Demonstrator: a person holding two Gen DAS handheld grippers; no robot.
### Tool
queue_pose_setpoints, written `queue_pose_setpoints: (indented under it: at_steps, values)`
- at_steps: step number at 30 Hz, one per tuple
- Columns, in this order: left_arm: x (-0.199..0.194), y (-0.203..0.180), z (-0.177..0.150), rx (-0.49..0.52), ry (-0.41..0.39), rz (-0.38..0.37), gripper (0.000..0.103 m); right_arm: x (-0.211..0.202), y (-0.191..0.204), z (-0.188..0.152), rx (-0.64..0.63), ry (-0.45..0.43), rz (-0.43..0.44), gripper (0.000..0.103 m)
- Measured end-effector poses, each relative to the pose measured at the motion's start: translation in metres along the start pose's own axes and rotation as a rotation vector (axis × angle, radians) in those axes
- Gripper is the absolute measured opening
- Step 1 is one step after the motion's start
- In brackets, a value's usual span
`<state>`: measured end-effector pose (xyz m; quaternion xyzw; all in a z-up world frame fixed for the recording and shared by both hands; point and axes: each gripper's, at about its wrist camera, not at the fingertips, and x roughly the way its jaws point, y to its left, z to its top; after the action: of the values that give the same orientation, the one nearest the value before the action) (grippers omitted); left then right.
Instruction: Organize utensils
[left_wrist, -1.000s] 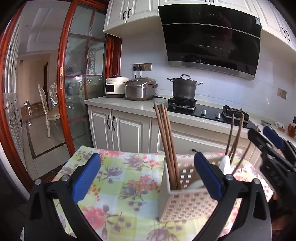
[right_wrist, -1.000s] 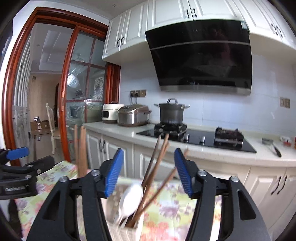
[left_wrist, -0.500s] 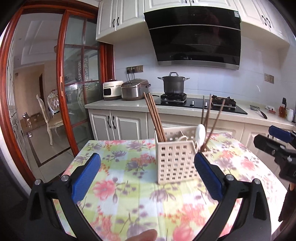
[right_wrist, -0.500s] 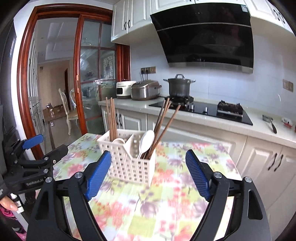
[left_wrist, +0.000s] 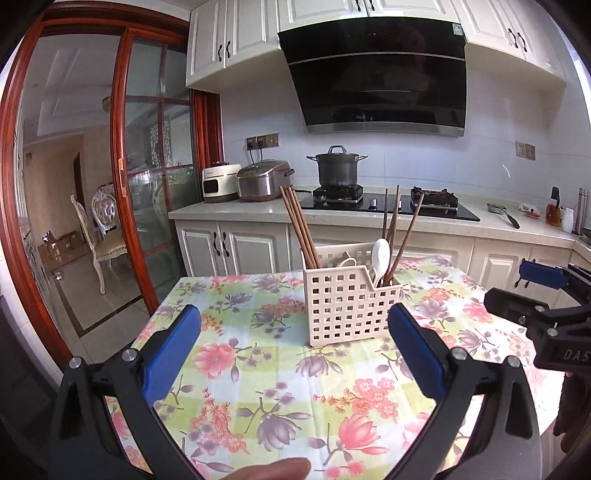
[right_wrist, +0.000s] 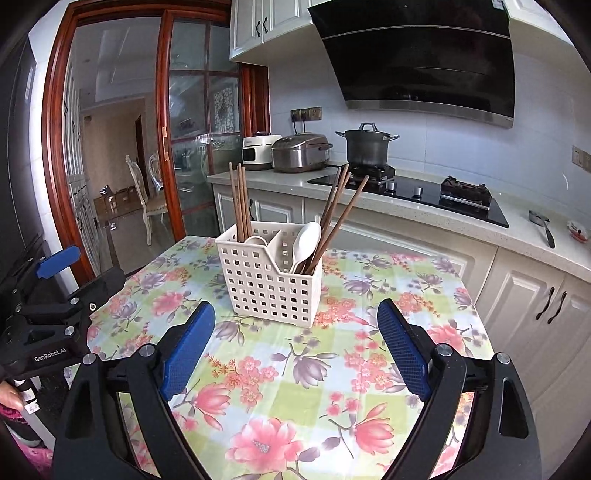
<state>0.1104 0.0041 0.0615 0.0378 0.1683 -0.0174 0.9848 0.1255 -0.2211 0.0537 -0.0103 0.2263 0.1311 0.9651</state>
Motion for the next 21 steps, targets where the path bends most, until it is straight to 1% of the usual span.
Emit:
queue_pose_setpoints:
  at_steps: [4,9,21]
  values:
    - [0.0029,0.0078,-0.0007,-0.043,0.030,-0.034,0.098,0.0017,-0.0004,-0.0004,-0.003,0.007,-0.001,0.084]
    - [0.0038,0.0086,-0.0010,-0.056,0.050,-0.072,0.098,0.0033,0.0019,-0.0003,-0.006,0.009,0.004,0.084]
    - [0.0023,0.0052,-0.0022,-0.058,0.057,-0.080,0.098,0.0041,0.0060,-0.0015,-0.013,0.010,0.004,0.084]
